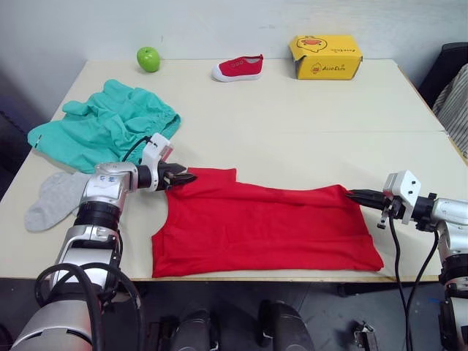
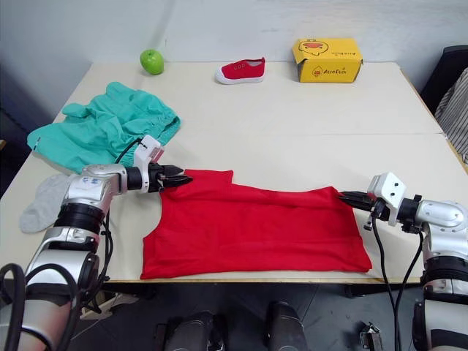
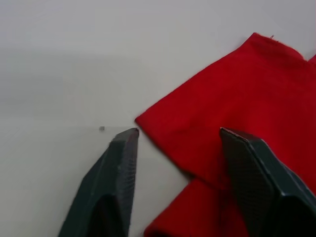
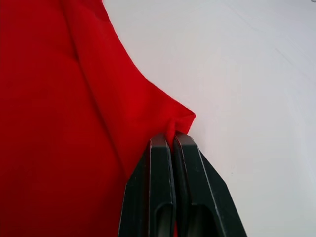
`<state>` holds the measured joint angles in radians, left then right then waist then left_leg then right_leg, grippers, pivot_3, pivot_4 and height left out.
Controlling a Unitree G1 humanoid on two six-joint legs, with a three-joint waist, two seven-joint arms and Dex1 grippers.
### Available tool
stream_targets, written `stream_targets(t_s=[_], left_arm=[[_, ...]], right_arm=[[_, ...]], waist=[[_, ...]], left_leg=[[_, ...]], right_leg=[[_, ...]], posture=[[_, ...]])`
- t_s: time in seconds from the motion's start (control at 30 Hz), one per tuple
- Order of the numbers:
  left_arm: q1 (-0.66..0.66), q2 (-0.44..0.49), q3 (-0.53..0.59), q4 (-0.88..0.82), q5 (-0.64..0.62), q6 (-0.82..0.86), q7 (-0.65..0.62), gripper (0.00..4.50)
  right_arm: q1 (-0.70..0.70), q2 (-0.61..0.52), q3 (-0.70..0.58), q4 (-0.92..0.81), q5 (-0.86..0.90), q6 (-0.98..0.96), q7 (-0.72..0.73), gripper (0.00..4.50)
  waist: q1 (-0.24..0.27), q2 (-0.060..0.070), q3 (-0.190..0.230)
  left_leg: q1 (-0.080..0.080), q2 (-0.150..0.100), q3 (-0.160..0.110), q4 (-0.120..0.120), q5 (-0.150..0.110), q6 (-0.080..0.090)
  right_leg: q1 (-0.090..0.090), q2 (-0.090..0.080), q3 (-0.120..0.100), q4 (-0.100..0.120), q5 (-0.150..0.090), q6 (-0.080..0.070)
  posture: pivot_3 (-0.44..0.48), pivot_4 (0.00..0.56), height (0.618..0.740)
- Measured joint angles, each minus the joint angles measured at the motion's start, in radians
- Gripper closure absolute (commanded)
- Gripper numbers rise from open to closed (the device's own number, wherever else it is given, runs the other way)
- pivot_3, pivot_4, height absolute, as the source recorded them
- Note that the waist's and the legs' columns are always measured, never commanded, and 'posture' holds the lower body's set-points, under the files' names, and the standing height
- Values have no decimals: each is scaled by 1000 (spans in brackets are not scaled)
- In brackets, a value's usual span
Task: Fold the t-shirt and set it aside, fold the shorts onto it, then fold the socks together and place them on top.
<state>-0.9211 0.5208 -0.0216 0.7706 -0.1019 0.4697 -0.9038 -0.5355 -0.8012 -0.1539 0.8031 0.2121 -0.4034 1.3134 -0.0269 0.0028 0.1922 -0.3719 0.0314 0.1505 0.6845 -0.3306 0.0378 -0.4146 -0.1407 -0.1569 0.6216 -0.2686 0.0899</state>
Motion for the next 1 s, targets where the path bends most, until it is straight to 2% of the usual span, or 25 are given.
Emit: stream_targets(t_s=[0.23, 0.33, 0.53, 0.6, 0.63, 0.83, 1.0], left_arm=[[-80, -52, -33, 114, 53, -46, 41, 1481], [-94, -66, -40, 126, 65, -46, 33, 2077], [-93, -81, -59, 112, 71, -44, 8, 3833], [-91, -85, -65, 103, 71, -47, 2, 4058], [-83, -85, -63, 97, 70, -62, 4, 4443], [-29, -77, 0, 82, 30, -153, 7, 4477], [-27, -28, 50, 82, 5, -219, -19, 4477]], right_arm=[[0, 0, 1, -18, 1, 29, 8, 4500], [1, 0, 1, -24, 2, 39, 10, 4500], [3, 0, 1, -33, 5, 42, 9, 4500], [4, 0, 1, -33, 9, 43, 8, 4500], [4, 0, 1, -34, 10, 43, 6, 4500], [9, 0, 0, -36, 13, 43, 2, 4500], [9, 0, 0, -36, 13, 43, 2, 4500]], waist=[[4, 0, 0], [8, 0, 0], [12, 0, 0], [11, 0, 0], [10, 0, 0], [1, 0, 0], [-1, 0, 0]], left_leg=[[2, -1, -1, 0, 0, 0], [2, -1, -1, 0, 0, 0], [2, -1, -1, 0, 0, 0], [2, -1, -1, 0, 0, 0], [2, -1, -1, 0, 0, 0], [1, 0, -1, 0, 0, 0], [1, 0, -1, 0, 0, 0]], right_leg=[[2, -1, 0, 0, 0, 0], [2, -1, 0, 0, 0, 0], [2, -1, 0, 0, 0, 0], [2, -1, 0, 0, 0, 0], [2, -1, 0, 0, 0, 0], [2, -1, -1, 0, 0, 0], [1, -1, -1, 0, 0, 0]], posture=[[0, 150, 740], [0, 150, 740], [0, 150, 740], [0, 150, 740], [0, 150, 740], [0, 150, 740], [0, 150, 740]])
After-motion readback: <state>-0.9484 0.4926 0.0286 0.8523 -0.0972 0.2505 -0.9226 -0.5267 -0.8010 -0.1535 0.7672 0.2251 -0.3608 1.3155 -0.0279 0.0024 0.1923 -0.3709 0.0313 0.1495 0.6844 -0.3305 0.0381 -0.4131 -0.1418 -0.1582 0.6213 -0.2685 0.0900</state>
